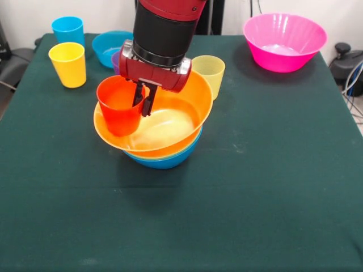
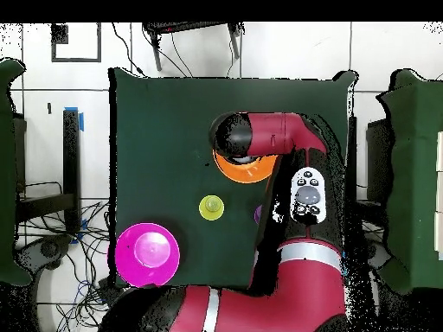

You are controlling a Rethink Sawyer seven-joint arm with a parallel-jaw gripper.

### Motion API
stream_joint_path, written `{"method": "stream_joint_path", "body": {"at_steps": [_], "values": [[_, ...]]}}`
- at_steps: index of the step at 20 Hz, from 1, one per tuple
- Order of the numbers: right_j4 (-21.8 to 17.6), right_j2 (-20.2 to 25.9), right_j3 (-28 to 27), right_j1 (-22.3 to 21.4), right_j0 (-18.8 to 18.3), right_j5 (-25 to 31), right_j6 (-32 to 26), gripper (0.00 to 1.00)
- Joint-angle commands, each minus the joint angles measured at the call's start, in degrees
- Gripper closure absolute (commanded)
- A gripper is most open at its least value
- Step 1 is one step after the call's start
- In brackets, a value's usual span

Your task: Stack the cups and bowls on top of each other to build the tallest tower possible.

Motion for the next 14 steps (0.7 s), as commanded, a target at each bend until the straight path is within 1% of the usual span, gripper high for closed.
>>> {"method": "stream_joint_path", "body": {"at_steps": [1, 6, 8, 14], "values": [[0.8, 1.5, -0.2, 1.2, 0.5, -1.8, 6.3, 1.00], [0.4, 1.0, -0.4, 1.0, 0.9, -1.5, 6.1, 1.00], [0.0, 0.7, -0.5, 1.0, 1.2, -2.3, 6.1, 1.00], [0.4, 0.2, -0.7, 0.9, 1.6, -1.7, 6.8, 1.00]]}}
